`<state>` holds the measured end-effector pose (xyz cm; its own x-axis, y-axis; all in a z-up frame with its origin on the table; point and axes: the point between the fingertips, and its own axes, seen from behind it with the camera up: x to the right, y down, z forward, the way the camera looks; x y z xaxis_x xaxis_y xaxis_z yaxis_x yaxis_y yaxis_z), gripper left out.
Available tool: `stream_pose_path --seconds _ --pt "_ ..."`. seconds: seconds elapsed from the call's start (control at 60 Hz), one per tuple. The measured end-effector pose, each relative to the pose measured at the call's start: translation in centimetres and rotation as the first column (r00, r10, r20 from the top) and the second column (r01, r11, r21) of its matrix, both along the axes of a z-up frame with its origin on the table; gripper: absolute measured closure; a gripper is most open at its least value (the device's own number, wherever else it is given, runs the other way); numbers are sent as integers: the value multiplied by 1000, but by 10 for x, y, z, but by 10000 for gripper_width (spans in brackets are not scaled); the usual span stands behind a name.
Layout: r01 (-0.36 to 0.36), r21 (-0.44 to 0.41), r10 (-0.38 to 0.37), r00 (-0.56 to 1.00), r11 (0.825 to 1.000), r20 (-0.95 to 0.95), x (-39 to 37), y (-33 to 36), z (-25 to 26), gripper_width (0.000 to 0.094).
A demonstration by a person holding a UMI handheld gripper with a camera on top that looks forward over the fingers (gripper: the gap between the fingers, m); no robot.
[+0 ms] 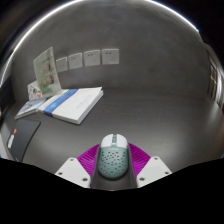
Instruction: Arrange mouse
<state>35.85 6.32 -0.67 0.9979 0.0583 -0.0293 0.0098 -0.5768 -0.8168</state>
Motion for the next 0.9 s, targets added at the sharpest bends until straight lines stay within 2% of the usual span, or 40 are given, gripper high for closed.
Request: stream_pose_path --seconds 0.117,0.233,0.283,0.4,0.45,0.483,0.533,0.583,0.667,0.717,0.783,0.9 --pt "96 -4 -96 995 995 -4 15 -8 4 494" --pt "176 86 -171 984 981 -57 3 -18 58 495" --pt "185 148 -180 983 972 -48 -17 -25 91 494" --pt "149 305 -141 989 941 -46 -116 -36 175 497" --pt "154 347 -141 988 925 -62 -167 -37 192 497" --pt "149 356 -133 989 923 -68 -206 -37 195 500" --pt "125 352 -103 991 928 -81 -267 -34 187 502" --pt "95 322 -67 993 942 -96 -325 -37 167 502" --pt "40 203 -20 995 978 -101 -399 -24 111 501" --pt "22 144 -8 995 989 -98 -430 -27 76 500" --pt "9 75 -4 998 997 -65 -451 -28 45 498" --pt "17 -8 -18 999 1000 -43 -464 -35 5 498"
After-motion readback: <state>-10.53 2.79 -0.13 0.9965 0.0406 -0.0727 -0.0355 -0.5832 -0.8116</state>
